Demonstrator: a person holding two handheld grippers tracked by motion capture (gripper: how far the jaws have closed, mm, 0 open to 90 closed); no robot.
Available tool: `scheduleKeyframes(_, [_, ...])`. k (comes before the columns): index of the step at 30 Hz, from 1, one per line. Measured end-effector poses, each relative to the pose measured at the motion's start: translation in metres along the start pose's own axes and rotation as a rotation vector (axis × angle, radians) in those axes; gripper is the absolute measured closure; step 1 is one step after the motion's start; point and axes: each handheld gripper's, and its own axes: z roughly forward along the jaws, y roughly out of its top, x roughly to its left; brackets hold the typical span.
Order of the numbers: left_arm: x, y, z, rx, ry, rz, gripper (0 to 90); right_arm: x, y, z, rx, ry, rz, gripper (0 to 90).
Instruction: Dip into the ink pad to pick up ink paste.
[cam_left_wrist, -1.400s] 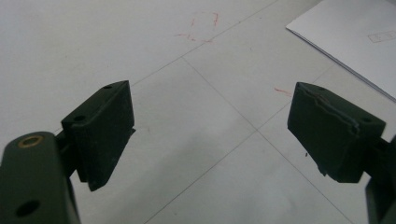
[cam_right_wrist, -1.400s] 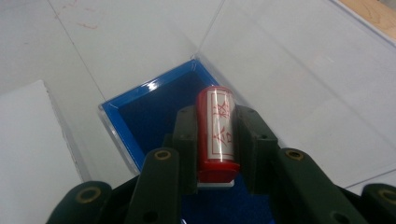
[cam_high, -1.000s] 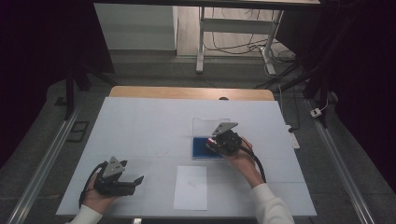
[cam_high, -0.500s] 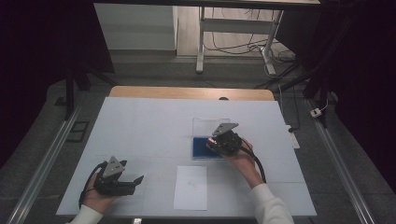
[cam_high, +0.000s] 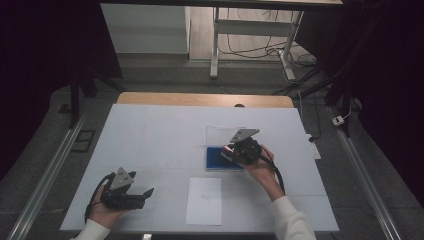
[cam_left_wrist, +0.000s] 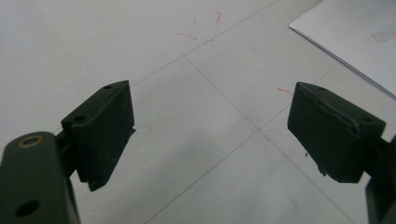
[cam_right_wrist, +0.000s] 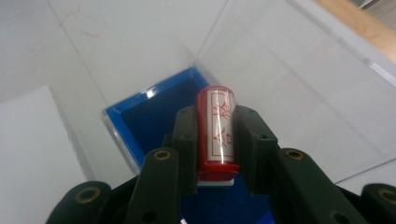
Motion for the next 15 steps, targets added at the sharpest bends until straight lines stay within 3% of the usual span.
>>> scheduleKeyframes(7, [0.0007,-0.0008,-0.0007,-0.001,0.000,0.001,15.2,0.0013,0.0034,-0.0051,-0.011,-0.008,-0.022,70.1])
scheduleKeyframes(15, [0.0011,-0.0008,-0.0013,-0.001,0.002,0.001,15.2,0.0021,0.0060,-0.0067,-0.019,-0.004,-0.015,70.1])
